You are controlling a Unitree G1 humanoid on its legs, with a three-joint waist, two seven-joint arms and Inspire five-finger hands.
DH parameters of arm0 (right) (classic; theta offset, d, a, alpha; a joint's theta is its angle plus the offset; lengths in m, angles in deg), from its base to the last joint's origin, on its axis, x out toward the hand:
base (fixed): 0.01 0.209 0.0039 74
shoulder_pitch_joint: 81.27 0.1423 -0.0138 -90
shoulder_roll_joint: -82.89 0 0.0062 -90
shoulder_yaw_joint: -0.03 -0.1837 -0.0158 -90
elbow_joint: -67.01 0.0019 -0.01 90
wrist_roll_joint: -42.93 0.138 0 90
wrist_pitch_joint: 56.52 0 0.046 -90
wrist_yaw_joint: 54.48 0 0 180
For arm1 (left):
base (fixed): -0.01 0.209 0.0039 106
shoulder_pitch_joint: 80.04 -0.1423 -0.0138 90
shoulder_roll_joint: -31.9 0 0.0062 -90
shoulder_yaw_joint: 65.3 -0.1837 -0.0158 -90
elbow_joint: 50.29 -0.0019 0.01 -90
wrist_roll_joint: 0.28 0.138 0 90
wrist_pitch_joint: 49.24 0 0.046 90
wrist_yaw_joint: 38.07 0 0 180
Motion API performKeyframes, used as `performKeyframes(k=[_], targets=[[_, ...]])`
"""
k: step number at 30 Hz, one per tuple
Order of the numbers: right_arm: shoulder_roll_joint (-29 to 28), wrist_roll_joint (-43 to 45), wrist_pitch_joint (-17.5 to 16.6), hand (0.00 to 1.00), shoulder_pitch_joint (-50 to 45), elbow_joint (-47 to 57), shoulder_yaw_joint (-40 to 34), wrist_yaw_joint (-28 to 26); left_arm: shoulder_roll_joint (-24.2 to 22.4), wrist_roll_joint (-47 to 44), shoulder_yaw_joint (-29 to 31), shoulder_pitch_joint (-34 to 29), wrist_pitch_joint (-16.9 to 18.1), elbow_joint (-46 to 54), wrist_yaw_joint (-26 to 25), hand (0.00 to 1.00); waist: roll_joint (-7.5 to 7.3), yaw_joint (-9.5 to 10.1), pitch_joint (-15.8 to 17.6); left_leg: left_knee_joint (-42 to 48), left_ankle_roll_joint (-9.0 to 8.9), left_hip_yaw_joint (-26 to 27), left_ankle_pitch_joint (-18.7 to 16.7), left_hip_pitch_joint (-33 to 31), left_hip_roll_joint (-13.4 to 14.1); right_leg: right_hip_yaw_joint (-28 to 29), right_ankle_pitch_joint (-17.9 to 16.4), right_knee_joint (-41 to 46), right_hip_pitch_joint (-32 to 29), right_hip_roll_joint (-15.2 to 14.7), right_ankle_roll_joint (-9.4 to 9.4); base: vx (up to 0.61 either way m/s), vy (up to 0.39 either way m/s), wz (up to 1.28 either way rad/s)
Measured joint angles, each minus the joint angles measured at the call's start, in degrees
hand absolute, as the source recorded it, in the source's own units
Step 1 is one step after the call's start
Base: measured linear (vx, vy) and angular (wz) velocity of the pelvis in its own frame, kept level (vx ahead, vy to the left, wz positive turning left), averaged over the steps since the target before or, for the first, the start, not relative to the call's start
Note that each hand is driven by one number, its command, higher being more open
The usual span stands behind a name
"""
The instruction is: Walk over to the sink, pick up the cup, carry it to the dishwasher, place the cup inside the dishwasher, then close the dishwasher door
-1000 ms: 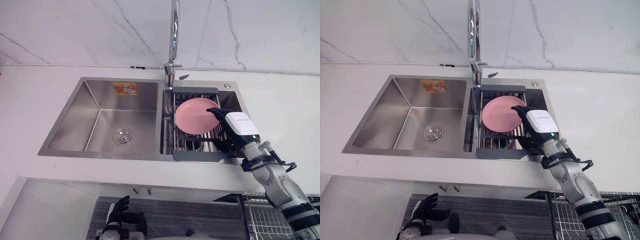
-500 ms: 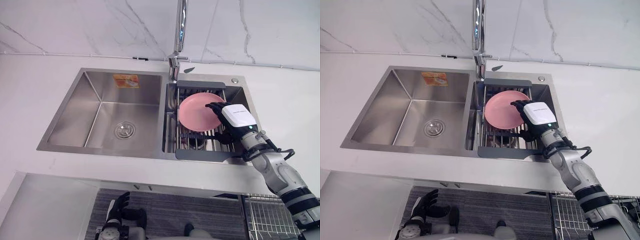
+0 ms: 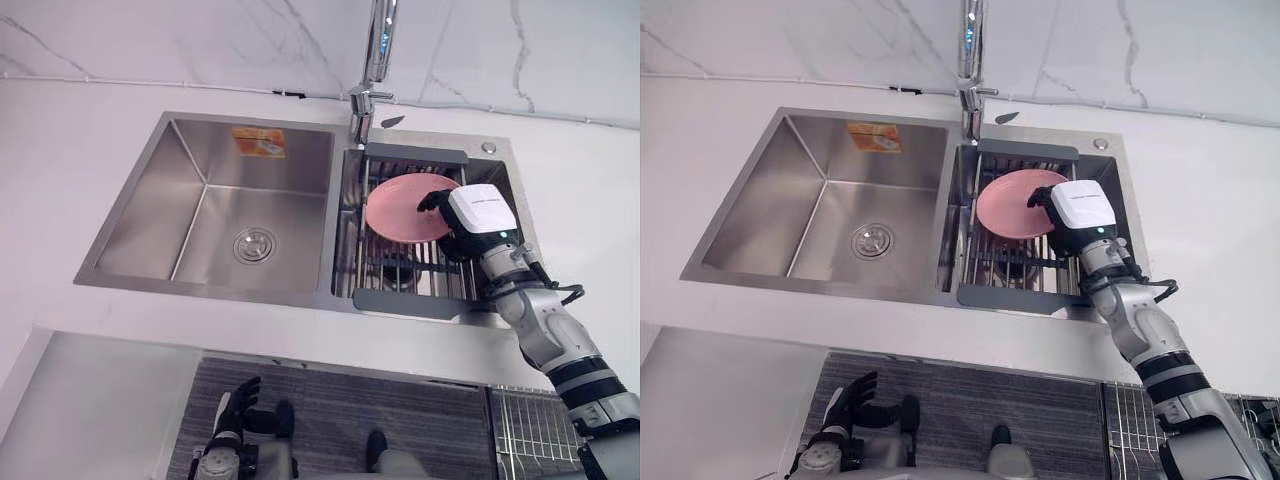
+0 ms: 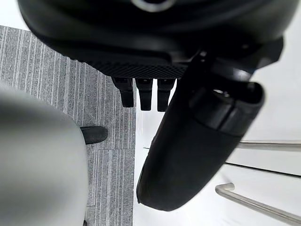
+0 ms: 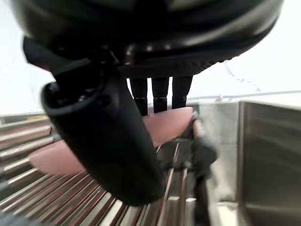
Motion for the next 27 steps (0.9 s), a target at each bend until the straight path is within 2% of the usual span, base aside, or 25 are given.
performKeyframes(k=[14, 22, 27], targets=[[-1.6, 0.5, -0.6, 0.30, 0.1, 0.7, -1.1, -0.2, 0.1, -0.5, 0.0, 0.0, 0.0, 0.0, 0.3, 0.90, -0.05, -0.01, 0.1, 0.0, -0.02, -0.1, 0.3, -0.3, 0.0, 0.0, 0.0, 0.0, -0.2, 0.0, 0.03, -0.03, -0.005, 0.00], [4.2, 0.4, -2.7, 0.30, -0.9, 7.0, -1.0, -0.8, 0.3, -0.5, 0.0, 0.0, 0.1, 0.1, 1.2, 0.90, -0.39, -0.34, 0.3, 0.0, 0.01, -0.1, 0.3, -0.2, 0.0, 0.0, 0.4, 0.0, -0.2, 0.0, 0.21, 0.00, 0.000, 0.00], [5.2, -0.1, -4.2, 0.30, -1.1, 10.7, -1.0, -0.7, 0.5, -0.4, 0.0, 0.0, 0.1, -0.1, 1.3, 0.90, -0.68, -0.76, 0.3, 0.0, 0.08, -0.1, 0.3, 0.4, 0.0, 0.0, 0.5, 0.0, 0.3, -0.1, 0.21, 0.00, 0.000, 0.00]])
